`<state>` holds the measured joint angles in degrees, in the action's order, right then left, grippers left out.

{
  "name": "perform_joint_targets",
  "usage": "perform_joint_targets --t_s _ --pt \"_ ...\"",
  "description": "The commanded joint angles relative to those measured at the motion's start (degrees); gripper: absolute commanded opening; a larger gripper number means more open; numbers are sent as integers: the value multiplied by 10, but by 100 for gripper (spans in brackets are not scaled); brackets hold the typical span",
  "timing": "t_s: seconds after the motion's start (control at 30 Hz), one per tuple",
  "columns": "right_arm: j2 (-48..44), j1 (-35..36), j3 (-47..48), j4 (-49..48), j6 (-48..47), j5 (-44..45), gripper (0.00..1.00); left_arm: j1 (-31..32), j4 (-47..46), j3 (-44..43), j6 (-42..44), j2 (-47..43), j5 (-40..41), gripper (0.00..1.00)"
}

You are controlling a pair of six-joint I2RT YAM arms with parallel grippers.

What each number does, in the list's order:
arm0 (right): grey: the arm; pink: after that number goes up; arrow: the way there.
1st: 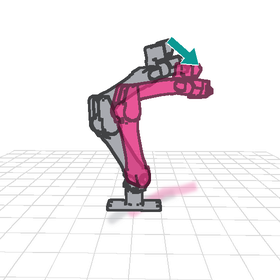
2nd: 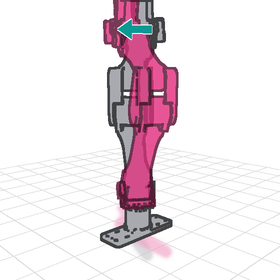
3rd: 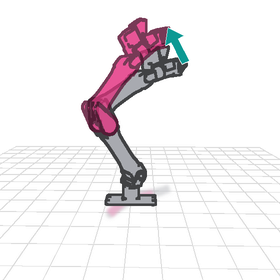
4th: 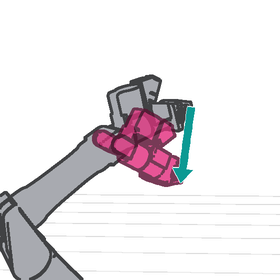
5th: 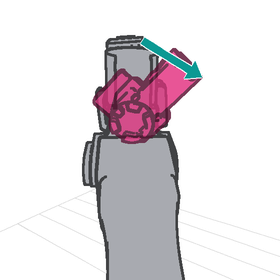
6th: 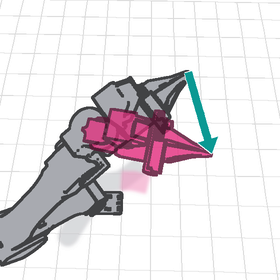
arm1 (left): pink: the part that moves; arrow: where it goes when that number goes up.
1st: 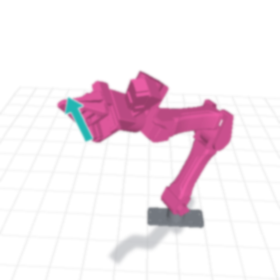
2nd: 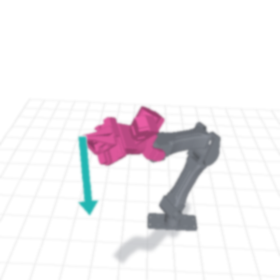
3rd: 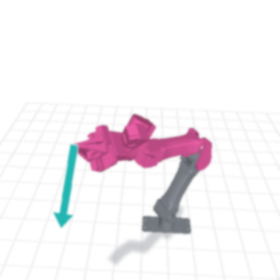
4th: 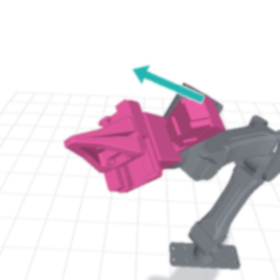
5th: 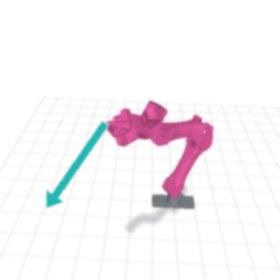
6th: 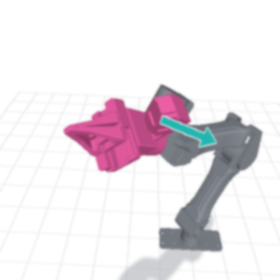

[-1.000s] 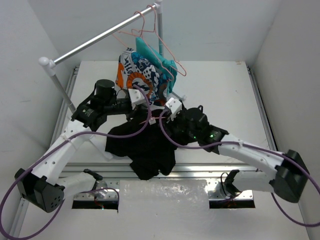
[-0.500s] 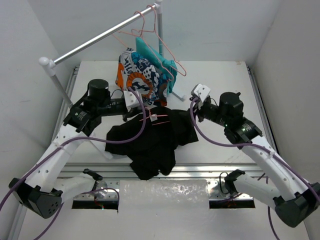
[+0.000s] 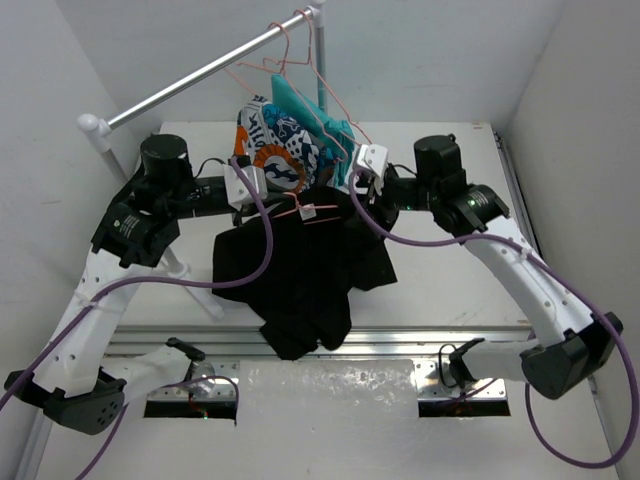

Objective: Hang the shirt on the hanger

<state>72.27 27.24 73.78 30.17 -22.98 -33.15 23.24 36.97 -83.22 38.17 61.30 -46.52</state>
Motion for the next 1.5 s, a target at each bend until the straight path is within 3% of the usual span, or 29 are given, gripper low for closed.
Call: perform_joint_targets --t_s 0.0,0.13,0.33,0.43,0.5,0.57,0.63,0.67,0.77,0.9,1.1,1.27,1.3,1.33,1.47 --pt "52 2 57 18 -11 -25 84 5 9 -39 27 3 -45 0" --pt "83 11 65 16 -20 -63 66 5 21 -43 34 1 -50 0" --pt "100 83 58 22 -79 -3 54 5 22 -52 36 4 -49 0" --pt "103 98 51 16 -73 -14 41 5 16 -57 30 7 -46 0" --pt "95 98 35 -7 -68 -16 26 5 13 -56 30 6 -35 0" --pt "82 99 9 -27 -63 -6 18 6 7 -53 26 4 -24 0" --pt "75 100 -12 -33 -63 -1 18 5 2 -50 23 3 -16 0" --pt "68 101 -17 -35 -65 4 27 5 0 -48 23 4 -15 0" --pt "62 100 -19 -28 -67 6 80 5 6 -45 33 6 -17 0" --pt "48 98 -1 -30 -63 -4 89 5 9 -26 45 2 -16 0" --pt "39 56 52 49 -85 -66 92 5 10 -1 52 -7 -15 0" --pt "36 0 42 66 -100 -92 89 5 13 2 57 -10 -17 0" --pt "37 0 38 80 -110 -83 86 5 13 3 58 -11 -17 0" --pt "39 0 33 88 -122 -76 75 5 13 3 59 -11 -17 0" --pt "44 0 8 64 -112 -4 53 5 13 2 59 -11 -23 0"
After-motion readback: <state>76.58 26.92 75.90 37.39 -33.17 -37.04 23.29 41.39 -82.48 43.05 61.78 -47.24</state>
